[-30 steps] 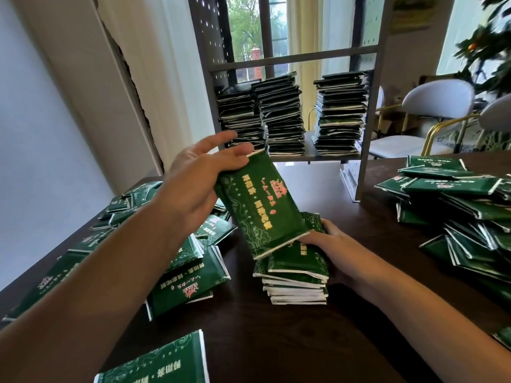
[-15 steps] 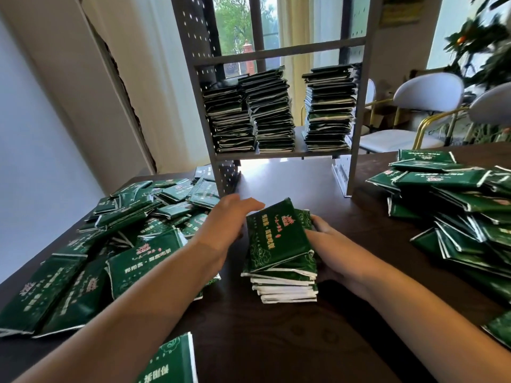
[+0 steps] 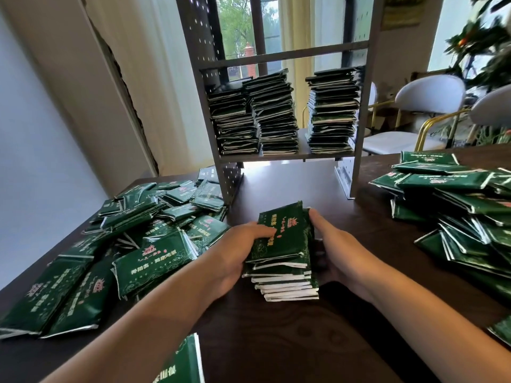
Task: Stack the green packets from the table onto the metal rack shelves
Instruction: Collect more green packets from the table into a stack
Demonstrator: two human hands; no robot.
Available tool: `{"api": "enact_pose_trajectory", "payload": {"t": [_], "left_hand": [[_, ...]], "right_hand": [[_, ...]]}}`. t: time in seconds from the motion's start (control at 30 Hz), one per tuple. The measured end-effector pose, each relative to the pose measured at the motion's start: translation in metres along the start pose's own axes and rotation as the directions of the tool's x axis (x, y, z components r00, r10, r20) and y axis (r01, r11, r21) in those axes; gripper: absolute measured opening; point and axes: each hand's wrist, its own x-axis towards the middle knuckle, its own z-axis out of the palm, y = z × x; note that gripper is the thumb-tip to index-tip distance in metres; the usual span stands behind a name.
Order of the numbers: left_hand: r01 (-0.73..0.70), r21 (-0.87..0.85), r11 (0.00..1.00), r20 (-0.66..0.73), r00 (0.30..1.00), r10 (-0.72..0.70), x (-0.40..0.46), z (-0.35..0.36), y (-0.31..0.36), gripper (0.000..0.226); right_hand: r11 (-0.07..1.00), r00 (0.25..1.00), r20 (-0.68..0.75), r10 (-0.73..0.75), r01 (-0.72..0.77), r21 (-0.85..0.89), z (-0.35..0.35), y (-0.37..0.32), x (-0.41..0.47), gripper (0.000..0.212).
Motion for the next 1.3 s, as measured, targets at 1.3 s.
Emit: {"api": "enact_pose_trajectory", "payload": {"t": [1.3], "left_hand": [[-0.199,0.767,0.61,0.145,0.98,0.138,-0.067,-0.042,0.025,0.017]], "right_hand": [[0.989,0.991,-0.069,-0.112,0.118,0.089,0.002,-0.006,-0.008,0.039]]}}
